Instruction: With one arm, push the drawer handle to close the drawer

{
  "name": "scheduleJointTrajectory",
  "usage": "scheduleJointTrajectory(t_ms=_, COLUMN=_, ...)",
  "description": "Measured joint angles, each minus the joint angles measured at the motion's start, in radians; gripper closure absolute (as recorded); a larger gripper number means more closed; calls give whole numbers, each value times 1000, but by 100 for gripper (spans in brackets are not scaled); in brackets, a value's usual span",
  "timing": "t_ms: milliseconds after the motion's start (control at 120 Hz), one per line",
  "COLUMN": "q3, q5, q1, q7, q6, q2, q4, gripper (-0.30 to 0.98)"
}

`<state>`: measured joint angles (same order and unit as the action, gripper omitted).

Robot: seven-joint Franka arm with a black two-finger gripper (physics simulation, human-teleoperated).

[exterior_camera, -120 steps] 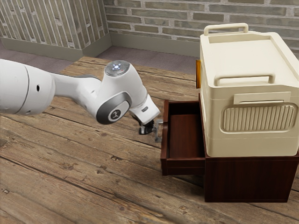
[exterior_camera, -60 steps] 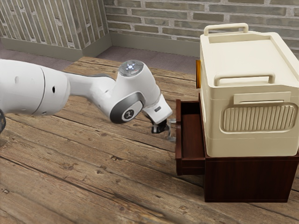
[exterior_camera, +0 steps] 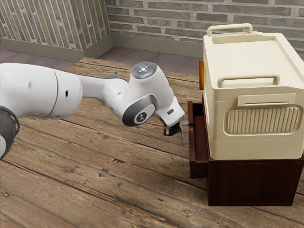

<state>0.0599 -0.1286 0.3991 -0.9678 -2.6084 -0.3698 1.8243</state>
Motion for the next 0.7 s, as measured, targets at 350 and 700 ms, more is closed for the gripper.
scheduleJointTrajectory(t_ms=350, q3=-3, q5=0, q1=12, q7=-2, q6=5, q2=-53, q4=-72, gripper=78)
scheduleJointTrajectory(t_ms=700, q3=-6, q5=0, q1=25, q7=1, q6=9, q2=-81, q4=-113, gripper=78)
